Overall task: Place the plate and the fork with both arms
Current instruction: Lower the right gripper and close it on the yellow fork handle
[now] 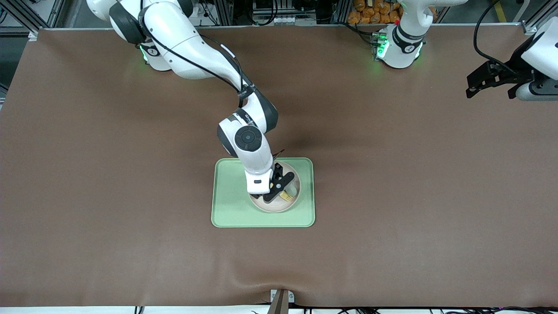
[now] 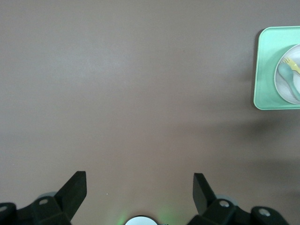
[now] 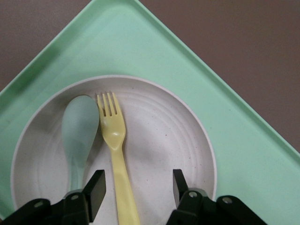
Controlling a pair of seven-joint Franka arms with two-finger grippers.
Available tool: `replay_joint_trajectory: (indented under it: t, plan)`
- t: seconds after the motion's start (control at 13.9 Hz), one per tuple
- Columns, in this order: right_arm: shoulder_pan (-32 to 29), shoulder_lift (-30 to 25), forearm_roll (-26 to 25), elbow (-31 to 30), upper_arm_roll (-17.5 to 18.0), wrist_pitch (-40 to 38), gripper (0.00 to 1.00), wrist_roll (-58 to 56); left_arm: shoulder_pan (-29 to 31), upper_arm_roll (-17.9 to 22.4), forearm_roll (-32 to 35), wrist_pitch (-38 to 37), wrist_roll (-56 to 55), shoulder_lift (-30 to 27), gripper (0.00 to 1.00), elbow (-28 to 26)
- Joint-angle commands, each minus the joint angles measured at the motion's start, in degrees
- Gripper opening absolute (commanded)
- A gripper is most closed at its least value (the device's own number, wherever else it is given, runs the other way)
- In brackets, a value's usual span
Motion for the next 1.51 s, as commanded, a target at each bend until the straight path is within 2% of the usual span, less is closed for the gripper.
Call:
replay_joint_trajectory:
  t: [0.0, 1.08, 1.29, 1.44]
  plan:
    - [0.7, 1.2, -1.1, 1.4, -0.4, 0.2, 0.64, 0.5, 0.1, -0.2, -1.0, -0.3, -1.2, -1.2, 1.00, -0.2]
    - [1.4, 3.3, -1.8, 0.7, -0.4, 3.4, 0.57, 0.8, 0.5, 0.0, -0.6, -0.2, -1.3, -0.7, 1.00, -0.5]
    - [1.4, 3.6, -1.9, 0.7, -0.4, 3.3, 0.45, 0.8, 0.4, 0.0, -0.6, -0.2, -1.3, -0.7, 1.00, -0.7]
    - [1.4, 3.5, -1.9, 0.7, -0.4, 3.3, 0.43, 0.8, 0.5, -0.1, -0.6, -0.2, -2.2, -0.7, 1.00, -0.7]
